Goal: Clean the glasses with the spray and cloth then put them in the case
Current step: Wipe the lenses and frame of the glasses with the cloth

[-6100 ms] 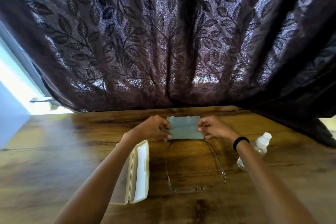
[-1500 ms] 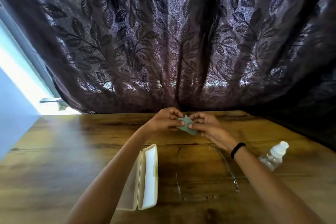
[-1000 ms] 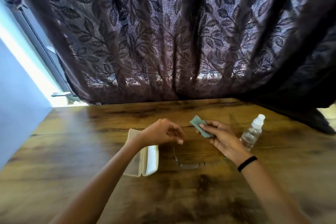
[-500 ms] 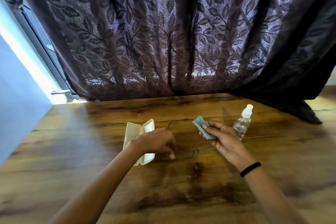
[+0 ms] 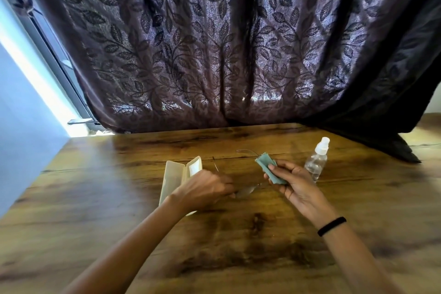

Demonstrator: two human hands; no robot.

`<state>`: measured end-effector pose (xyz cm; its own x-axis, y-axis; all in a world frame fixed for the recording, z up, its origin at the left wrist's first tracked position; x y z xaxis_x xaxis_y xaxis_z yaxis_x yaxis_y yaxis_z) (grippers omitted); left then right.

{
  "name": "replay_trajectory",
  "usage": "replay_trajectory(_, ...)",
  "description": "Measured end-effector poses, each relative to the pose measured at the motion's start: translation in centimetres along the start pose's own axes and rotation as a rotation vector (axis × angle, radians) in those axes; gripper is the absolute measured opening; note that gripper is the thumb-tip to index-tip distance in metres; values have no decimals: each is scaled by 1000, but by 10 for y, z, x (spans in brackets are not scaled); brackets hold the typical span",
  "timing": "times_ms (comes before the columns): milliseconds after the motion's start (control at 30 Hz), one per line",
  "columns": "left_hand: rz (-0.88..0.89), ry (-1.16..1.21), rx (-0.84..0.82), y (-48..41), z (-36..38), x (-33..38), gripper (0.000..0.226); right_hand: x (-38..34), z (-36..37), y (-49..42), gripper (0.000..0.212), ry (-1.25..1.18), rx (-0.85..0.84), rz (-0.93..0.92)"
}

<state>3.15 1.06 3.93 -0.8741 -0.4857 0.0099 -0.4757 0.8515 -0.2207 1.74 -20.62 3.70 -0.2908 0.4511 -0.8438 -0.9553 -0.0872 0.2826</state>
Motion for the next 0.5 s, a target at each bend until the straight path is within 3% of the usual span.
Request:
replay_trajectory(200,-83,46,197,3,-3,-8,17,-6,6,3,32,-61,11,-14)
replay_trajectory(333,-164,127,447,-3,-16,-9,20,-13,16,8,32,-69,17,-89)
replay_trajectory(400,-221,175,586,-5,-21,-10,21,-19,25,11,29,40,45,-222)
replay_trajectory(500,-303,261,764,-6,-26,-11,18,-34,40,18,15,319,167,-583)
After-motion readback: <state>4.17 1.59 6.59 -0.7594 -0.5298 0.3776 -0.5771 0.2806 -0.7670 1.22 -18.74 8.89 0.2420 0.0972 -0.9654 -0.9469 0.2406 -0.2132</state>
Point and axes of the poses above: each hand's wrist, its own y-axis away from the middle knuckle, its own z-axis out of the palm, x = y × z, the point moved 1 cm from there along -y, towards the middle knuckle, and after that the axes turned 2 degrees about -x, right-handed, at the moved point
